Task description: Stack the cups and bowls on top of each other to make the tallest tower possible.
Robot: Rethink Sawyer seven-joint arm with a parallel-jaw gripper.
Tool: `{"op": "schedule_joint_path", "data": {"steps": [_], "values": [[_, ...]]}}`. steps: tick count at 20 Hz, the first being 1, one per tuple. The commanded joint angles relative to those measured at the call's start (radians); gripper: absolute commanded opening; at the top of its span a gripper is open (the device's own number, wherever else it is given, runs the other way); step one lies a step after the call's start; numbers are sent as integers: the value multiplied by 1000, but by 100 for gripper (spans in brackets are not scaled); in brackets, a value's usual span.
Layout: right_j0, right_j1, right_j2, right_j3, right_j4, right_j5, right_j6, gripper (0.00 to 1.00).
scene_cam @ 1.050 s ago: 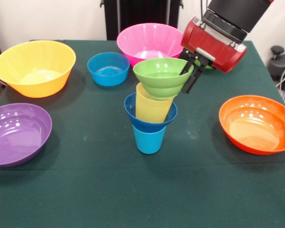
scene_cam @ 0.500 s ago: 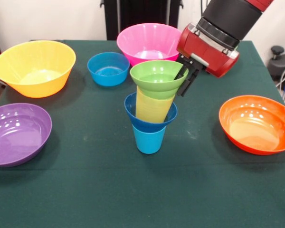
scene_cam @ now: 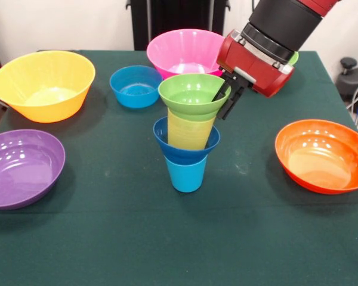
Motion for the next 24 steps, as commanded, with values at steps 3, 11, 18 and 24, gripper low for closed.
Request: {"op": "schedule_joint_path", "data": {"steps": [3, 11, 18, 24], "values": [[-16, 26, 74, 81, 25, -57, 200, 0], [-18, 38, 66, 64, 27, -60, 193, 100], [-14, 40, 64, 55, 32, -44, 195, 100], [-16, 40, 68, 46, 36, -31, 189, 100]]}}
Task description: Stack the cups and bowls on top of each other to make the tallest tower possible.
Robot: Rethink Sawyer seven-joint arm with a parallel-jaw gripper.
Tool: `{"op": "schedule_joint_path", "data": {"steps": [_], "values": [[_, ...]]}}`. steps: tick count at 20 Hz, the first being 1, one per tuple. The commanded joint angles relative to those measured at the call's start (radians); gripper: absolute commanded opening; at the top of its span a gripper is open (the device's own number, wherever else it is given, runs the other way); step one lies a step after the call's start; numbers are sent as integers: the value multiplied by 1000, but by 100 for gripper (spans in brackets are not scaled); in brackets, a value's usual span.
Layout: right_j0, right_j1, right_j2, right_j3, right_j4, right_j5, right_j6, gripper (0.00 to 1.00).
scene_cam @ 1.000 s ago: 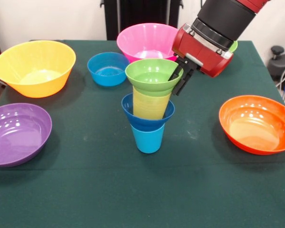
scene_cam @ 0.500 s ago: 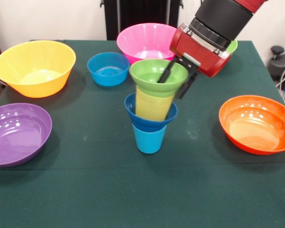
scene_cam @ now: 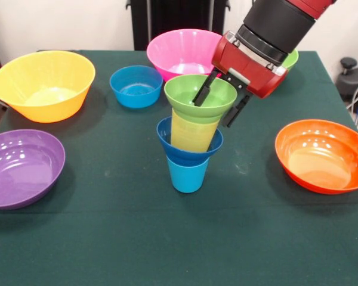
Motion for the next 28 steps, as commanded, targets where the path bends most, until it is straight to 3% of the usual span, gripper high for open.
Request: {"op": "schedule_joint_path", "data": {"steps": [1, 13, 28], "values": [[-16, 31, 76, 31, 30, -15, 187, 100], [-27, -9, 85, -21, 48, 53, 140, 100], [-47, -99, 85, -162, 66, 313, 91, 100]]}}
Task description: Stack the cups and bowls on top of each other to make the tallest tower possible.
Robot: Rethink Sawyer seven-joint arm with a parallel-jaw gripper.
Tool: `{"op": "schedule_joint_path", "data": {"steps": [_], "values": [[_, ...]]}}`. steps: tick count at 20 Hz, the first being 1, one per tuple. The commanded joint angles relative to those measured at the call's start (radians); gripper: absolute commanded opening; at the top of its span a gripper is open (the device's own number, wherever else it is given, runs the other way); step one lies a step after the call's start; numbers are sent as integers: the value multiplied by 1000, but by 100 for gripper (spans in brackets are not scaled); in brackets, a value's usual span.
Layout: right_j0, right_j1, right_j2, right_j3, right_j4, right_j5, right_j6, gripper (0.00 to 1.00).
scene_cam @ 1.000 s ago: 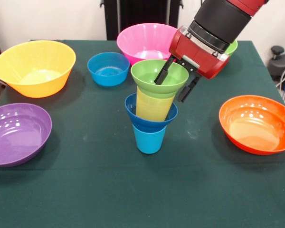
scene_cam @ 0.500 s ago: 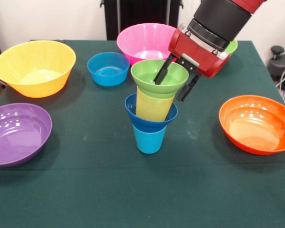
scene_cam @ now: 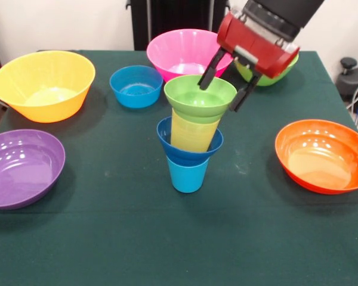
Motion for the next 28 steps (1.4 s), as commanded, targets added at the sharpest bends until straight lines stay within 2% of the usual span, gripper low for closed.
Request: {"op": "schedule_joint_path", "data": {"steps": [1, 6, 11, 14, 17, 19, 22, 28], "values": [[-27, -30, 86, -126, 38, 207, 93, 100], [-40, -41, 95, -217, 55, 311, 93, 100], [-65, -59, 131, -289, 84, 351, 62, 100], [-85, -74, 141, -324, 83, 397, 11, 100], [-102, -107, 143, -315, 66, 399, -50, 100], [-123, -142, 165, -274, 61, 382, -97, 100], [-155, -217, 192, -153, 38, 300, -163, 100], [-216, -387, 217, 85, -3, 205, -247, 100]]}}
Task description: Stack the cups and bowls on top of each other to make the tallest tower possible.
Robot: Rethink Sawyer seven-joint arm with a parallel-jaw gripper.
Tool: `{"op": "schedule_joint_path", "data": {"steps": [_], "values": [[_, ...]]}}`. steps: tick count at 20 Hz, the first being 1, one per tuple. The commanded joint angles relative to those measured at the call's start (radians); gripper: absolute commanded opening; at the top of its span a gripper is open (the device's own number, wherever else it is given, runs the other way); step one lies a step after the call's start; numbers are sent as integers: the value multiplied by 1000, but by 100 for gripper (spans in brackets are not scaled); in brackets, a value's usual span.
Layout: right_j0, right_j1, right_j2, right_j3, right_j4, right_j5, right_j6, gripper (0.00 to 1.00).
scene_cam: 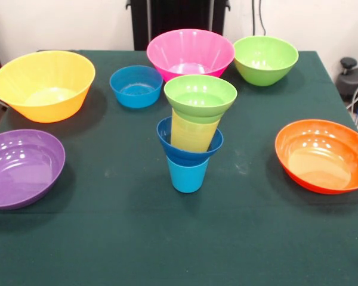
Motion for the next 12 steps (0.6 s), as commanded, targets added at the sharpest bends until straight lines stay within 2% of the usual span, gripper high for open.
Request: {"op": "schedule_joint_path", "data": {"steps": [1, 4, 12], "values": [[-78, -164, 147, 305, -78, -62, -255, 100], [-135, -232, 167, 419, -100, -122, -300, 100], [-305, -339, 279, 653, -160, -320, -357, 100]]}}
